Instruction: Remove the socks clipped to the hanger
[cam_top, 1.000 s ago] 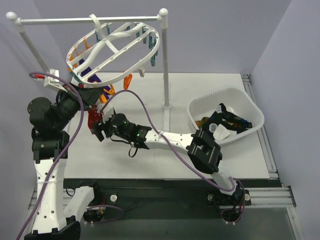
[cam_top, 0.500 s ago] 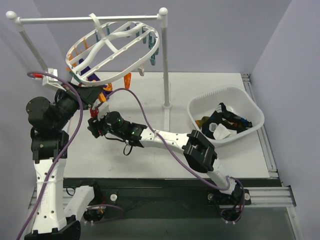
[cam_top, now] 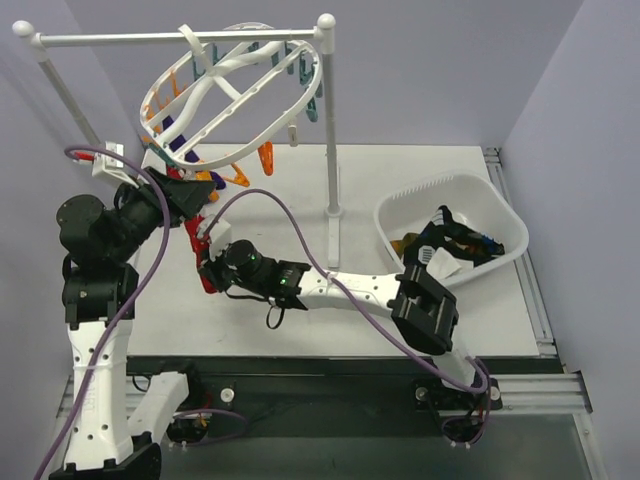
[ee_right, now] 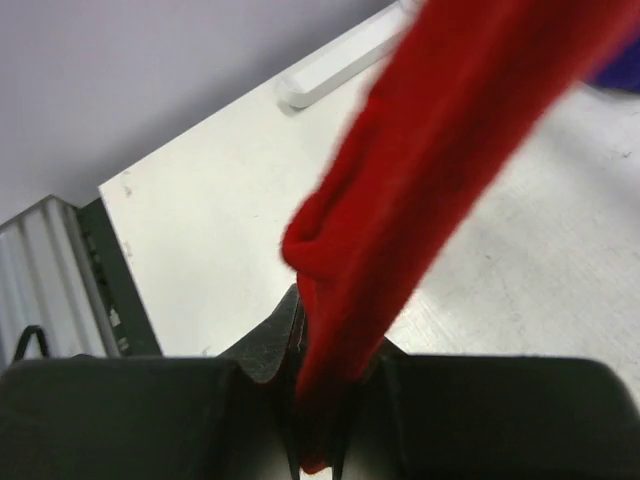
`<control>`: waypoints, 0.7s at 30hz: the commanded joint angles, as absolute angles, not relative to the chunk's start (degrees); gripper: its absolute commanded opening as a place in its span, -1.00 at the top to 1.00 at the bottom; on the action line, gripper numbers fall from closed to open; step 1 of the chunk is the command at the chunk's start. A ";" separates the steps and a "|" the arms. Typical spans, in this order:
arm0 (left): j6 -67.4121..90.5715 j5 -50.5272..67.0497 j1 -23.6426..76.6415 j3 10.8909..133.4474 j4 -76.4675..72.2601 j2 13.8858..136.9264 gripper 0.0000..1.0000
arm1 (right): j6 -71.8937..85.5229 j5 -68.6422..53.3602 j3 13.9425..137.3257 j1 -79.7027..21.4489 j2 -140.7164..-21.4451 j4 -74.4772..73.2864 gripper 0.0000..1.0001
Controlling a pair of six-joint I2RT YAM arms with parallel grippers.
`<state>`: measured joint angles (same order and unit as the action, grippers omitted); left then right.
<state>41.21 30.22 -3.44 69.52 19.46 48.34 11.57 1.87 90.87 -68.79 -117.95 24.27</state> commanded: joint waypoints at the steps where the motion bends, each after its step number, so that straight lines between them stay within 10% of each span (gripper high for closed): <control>1: 38.15 30.76 -3.08 72.33 22.84 46.32 -0.43 | 14.41 -1.82 88.42 -69.35 -110.57 25.93 1.00; 21: 25.57 10.02 -3.16 83.84 45.79 49.91 -0.05 | 15.20 -1.06 79.28 -69.43 -100.20 23.11 1.00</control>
